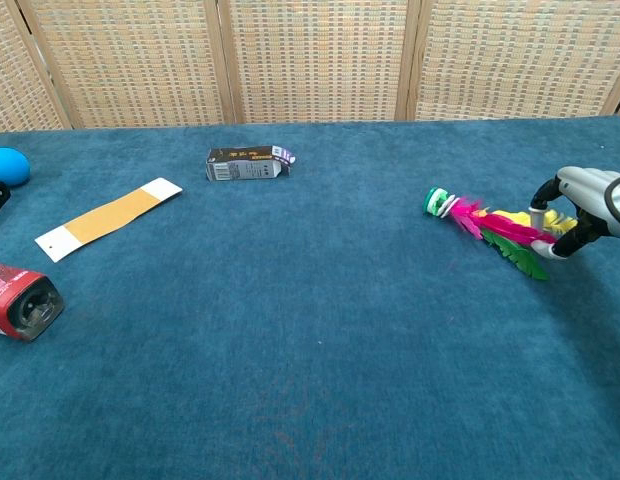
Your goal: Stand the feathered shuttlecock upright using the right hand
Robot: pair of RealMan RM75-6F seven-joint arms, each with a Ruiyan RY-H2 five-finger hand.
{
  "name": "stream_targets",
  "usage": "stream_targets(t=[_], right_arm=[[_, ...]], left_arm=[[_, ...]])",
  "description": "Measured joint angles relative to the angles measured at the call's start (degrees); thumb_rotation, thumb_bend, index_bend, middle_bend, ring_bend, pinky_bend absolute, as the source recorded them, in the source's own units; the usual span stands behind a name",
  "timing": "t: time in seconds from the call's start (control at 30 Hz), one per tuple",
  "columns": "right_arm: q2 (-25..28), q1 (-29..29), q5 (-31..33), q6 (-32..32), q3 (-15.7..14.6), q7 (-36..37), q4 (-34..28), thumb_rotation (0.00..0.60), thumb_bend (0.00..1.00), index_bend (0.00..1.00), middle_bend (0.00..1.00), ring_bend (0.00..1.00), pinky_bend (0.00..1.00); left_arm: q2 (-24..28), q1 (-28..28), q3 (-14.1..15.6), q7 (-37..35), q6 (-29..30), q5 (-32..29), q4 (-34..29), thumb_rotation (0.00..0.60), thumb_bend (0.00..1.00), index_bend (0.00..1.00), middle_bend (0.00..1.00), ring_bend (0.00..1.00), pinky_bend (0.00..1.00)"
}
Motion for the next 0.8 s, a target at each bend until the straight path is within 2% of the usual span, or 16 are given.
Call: stream_targets(t=[0.4,0.8], right_arm=[[1.5,0.0,-1.3,2.7,-0.1,-1.1,-3.7,0.600,0.36,0.59,0.23,0.00,0.00],[7.6,1.0,-3.8,8.1,2.3,-6.3,-14.4,0.600,0.36,0.60,0.24,0.01,0.00]], left_arm=[[0.1,0.1,-0.3,-0.4,0.6,-0.1,0.1,0.600,0.07,0.00,0.00,0.00,0.00],[0.3,0.3,-0.6,-1.1,1.1,-0.1,0.1,0.600,0.08,0.00,0.00,0.00,0.00]])
